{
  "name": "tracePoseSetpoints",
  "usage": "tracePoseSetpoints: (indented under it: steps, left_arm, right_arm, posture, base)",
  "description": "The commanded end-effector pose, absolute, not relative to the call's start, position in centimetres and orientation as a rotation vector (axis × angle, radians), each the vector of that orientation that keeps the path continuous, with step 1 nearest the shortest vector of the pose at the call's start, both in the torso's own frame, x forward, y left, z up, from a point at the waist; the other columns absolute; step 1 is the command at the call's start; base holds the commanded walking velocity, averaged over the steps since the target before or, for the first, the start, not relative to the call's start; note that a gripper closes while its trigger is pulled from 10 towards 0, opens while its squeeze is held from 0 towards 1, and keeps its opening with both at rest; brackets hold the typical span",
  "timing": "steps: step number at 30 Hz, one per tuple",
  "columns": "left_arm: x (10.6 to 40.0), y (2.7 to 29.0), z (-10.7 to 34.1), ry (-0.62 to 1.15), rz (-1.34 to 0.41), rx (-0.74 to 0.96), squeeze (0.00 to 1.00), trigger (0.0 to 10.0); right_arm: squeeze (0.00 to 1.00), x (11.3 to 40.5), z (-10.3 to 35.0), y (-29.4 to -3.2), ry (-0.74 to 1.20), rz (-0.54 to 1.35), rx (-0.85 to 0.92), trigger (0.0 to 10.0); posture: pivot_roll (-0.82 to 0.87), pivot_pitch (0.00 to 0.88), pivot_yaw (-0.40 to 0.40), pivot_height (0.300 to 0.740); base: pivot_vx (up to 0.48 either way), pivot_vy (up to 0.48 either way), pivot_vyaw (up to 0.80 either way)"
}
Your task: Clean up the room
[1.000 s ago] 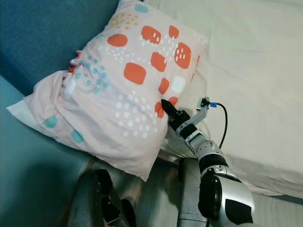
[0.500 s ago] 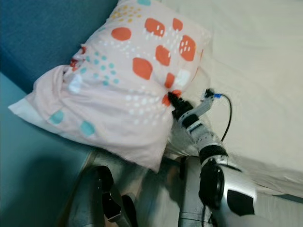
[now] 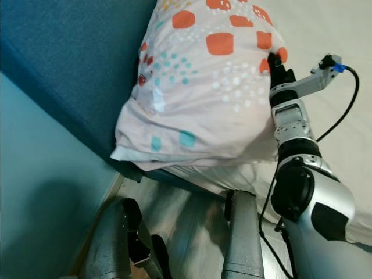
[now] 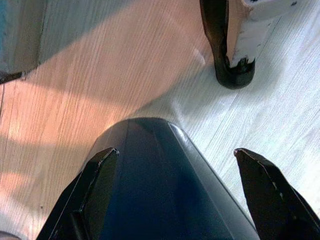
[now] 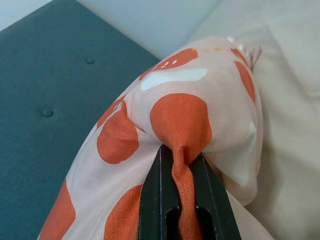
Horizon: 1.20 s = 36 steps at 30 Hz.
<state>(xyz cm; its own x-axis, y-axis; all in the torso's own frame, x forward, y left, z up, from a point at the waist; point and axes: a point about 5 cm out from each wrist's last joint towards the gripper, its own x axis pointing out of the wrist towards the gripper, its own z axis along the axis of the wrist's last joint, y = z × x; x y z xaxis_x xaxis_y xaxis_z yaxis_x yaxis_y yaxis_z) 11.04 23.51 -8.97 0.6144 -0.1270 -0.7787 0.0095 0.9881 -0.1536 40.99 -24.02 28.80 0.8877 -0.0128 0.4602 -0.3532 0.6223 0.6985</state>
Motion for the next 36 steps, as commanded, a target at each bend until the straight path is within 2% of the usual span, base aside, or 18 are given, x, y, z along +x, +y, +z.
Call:
tracePoseSetpoints:
  steps: [1, 10, 12, 14, 16, 17, 18, 19, 20, 21, 22, 23, 25, 31, 33, 34, 35, 36]
  left_arm:
    - [9.0, 23.2, -9.7, 0.970, -0.072, -0.164, 0.00, 10.0]
    - [9.5, 23.1, -9.6, 0.958, -0.082, -0.157, 0.00, 10.0]
    - [11.6, 23.2, -8.7, 0.863, -0.070, -0.166, 0.00, 10.0]
    - [11.6, 23.2, -8.7, 0.863, -0.070, -0.166, 0.00, 10.0]
    - [14.2, 23.5, -7.5, 0.750, -0.051, -0.178, 0.00, 10.0]
    - [14.2, 23.5, -7.5, 0.750, -0.051, -0.178, 0.00, 10.0]
    - [16.3, 23.9, -6.3, 0.663, -0.040, -0.186, 0.00, 10.0]
    - [16.3, 23.9, -6.3, 0.663, -0.040, -0.186, 0.00, 10.0]
    - [18.6, 24.4, -4.7, 0.561, -0.032, -0.188, 0.00, 10.0]
    - [18.6, 24.4, -4.7, 0.561, -0.032, -0.188, 0.00, 10.0]
    - [21.4, 25.2, -2.1, 0.429, -0.024, -0.182, 0.00, 10.0]
    - [21.4, 25.2, -2.1, 0.429, -0.024, -0.182, 0.00, 10.0]
    - [25.2, 26.7, 2.6, 0.231, -0.011, -0.135, 0.00, 10.0]
    - [26.7, 28.0, 5.5, 0.144, -0.010, -0.035, 0.00, 10.0]
    - [26.8, 27.8, 6.0, 0.143, -0.073, -0.021, 0.00, 10.0]
    - [26.8, 27.0, 6.1, 0.149, -0.164, -0.020, 0.00, 10.0]
    - [26.8, 27.0, 6.1, 0.149, -0.164, -0.020, 0.00, 10.0]
    - [26.7, 26.0, 6.4, 0.159, -0.263, -0.026, 0.00, 10.0]
  right_arm:
    - [0.00, 40.5, 30.8, -25.5, -0.563, 0.164, 0.892, 0.0]
    - [0.00, 41.0, 29.0, -24.0, -0.497, 0.143, 0.863, 0.0]
    - [0.00, 41.4, 26.7, -22.4, -0.363, 0.110, 0.704, 0.0]
    - [0.00, 41.4, 26.7, -22.4, -0.363, 0.110, 0.704, 0.0]
    - [0.00, 41.5, 24.9, -20.8, -0.266, 0.108, 0.543, 0.0]
    - [0.00, 41.5, 24.9, -20.8, -0.266, 0.108, 0.543, 0.0]
    - [0.00, 41.5, 24.2, -20.3, -0.242, 0.095, 0.476, 0.0]
    - [0.00, 41.5, 24.2, -20.3, -0.242, 0.095, 0.476, 0.0]
    - [0.00, 41.5, 23.6, -20.3, -0.219, 0.059, 0.431, 9.9]
    - [0.00, 41.5, 23.6, -20.3, -0.219, 0.059, 0.431, 9.9]
    - [0.00, 41.3, 22.8, -20.2, -0.197, 0.034, 0.398, 10.0]
    - [0.00, 41.3, 22.8, -20.2, -0.197, 0.034, 0.398, 10.0]
    - [0.00, 41.1, 21.3, -20.3, -0.159, -0.006, 0.375, 10.0]
    - [0.00, 40.9, 20.6, -20.4, -0.144, -0.023, 0.368, 10.0]
    - [0.00, 40.8, 20.6, -20.7, -0.143, -0.039, 0.359, 10.0]
    - [0.00, 40.8, 20.6, -21.0, -0.142, -0.054, 0.352, 10.0]
    - [0.00, 40.8, 20.6, -21.0, -0.142, -0.054, 0.352, 10.0]
    - [0.00, 40.8, 20.6, -21.3, -0.141, -0.072, 0.343, 10.0]
  posture:
    - [0.03, 0.443, 0.034, 0.465]
    - [0.02, 0.442, 0.032, 0.465]
    - [0.03, 0.432, 0.030, 0.465]
    - [0.03, 0.432, 0.030, 0.465]
    - [0.02, 0.423, 0.026, 0.465]
    - [0.02, 0.423, 0.026, 0.465]
    - [0.02, 0.416, 0.023, 0.465]
    - [0.02, 0.416, 0.023, 0.465]
    - [0.01, 0.405, 0.020, 0.465]
    - [0.01, 0.405, 0.020, 0.465]
    - [0.01, 0.390, 0.016, 0.465]
    - [0.01, 0.390, 0.016, 0.465]
    - [0.00, 0.365, 0.017, 0.465]
    - [0.00, 0.340, 0.016, 0.465]
    - [0.00, 0.331, 0.014, 0.465]
    - [0.00, 0.314, 0.011, 0.465]
    - [0.00, 0.314, 0.011, 0.465]
    - [0.00, 0.314, 0.011, 0.465]
  base:
    - [0.000, 0.000, 0.00]
    - [0.000, 0.000, 0.00]
    - [0.000, 0.000, 0.00]
    - [0.000, 0.000, 0.00]
    - [0.000, 0.000, 0.00]
    - [0.000, 0.000, 0.00]
    - [0.000, 0.000, 0.00]
    - [0.000, 0.000, 0.00]
    - [0.000, 0.000, 0.00]
    - [0.000, 0.000, 0.00]
    - [0.000, 0.000, 0.00]
    - [0.000, 0.000, 0.00]
    - [0.000, 0.000, 0.00]
    - [0.000, 0.000, 0.00]
    - [0.000, 0.000, 0.00]
    - [0.000, 0.000, 0.00]
    - [0.000, 0.000, 0.00]
    - [0.000, 0.000, 0.00]
